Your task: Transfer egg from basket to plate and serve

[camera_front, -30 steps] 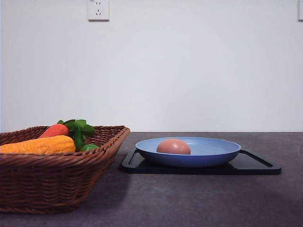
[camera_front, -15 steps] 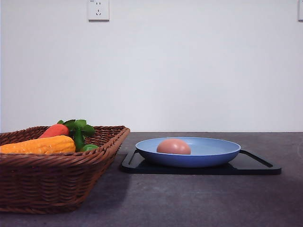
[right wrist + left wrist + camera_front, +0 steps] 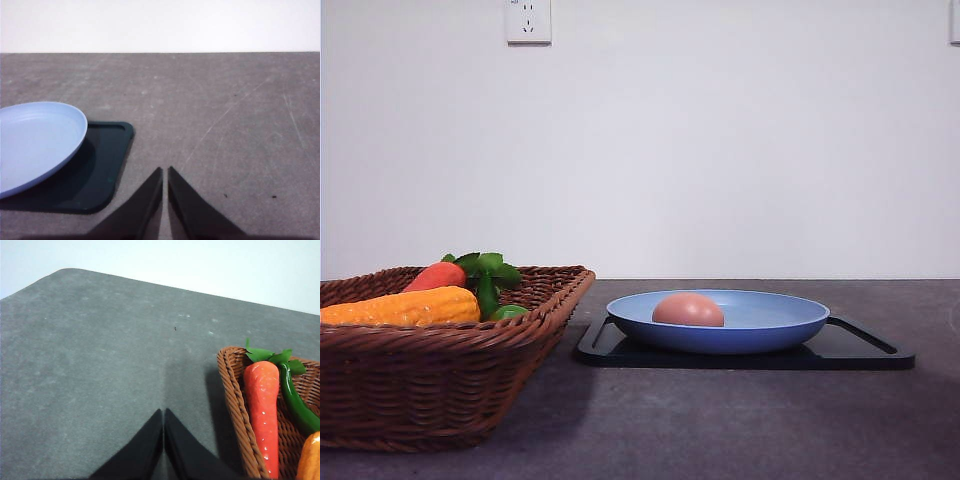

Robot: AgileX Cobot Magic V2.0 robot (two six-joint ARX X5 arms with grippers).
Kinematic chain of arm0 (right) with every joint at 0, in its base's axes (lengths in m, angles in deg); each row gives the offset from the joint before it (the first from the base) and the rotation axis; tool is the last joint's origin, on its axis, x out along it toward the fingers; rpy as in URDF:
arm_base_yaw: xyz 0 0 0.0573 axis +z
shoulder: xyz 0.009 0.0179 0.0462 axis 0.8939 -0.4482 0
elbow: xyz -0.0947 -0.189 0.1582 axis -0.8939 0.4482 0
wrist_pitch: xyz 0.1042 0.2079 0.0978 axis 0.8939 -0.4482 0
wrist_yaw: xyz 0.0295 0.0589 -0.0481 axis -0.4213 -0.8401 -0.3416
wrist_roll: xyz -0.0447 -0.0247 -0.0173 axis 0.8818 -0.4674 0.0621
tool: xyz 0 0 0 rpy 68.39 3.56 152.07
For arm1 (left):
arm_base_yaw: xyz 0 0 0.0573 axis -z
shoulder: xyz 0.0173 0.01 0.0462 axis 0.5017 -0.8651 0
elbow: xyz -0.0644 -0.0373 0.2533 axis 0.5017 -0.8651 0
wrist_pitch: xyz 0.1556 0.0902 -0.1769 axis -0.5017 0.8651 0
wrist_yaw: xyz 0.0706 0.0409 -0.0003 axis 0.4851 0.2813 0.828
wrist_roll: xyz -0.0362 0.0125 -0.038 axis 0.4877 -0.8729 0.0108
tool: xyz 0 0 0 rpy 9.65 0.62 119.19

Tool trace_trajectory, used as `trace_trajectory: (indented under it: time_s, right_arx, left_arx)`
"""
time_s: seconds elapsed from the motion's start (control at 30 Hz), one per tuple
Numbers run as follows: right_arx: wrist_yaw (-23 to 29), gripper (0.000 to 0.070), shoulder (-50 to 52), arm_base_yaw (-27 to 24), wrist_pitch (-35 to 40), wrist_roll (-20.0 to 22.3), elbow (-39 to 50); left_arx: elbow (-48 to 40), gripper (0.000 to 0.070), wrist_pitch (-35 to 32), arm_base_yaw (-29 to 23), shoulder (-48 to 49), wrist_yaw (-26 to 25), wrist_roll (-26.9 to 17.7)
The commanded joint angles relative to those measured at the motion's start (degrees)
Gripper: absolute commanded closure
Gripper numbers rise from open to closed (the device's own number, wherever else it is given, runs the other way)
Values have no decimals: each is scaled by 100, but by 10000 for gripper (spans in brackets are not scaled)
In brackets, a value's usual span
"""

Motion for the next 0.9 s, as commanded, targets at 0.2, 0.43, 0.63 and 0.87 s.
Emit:
trace_trajectory:
  time_s: [0.2,0.43,0.63,0.87]
  right_arx:
    - [11,700,11,-6,264,-83,22]
    - [11,700,11,-4,260,-83,22]
    - [11,700,11,-6,260,-82,22]
    - [11,700,11,-4,260,-83,22]
  left_arx:
    - [-136,700,92,-4,11,4,36]
    - [-136,700,92,-4,11,4,36]
    - [-136,700,92,-4,11,4,36]
    - [-136,700,92,-4,11,4,36]
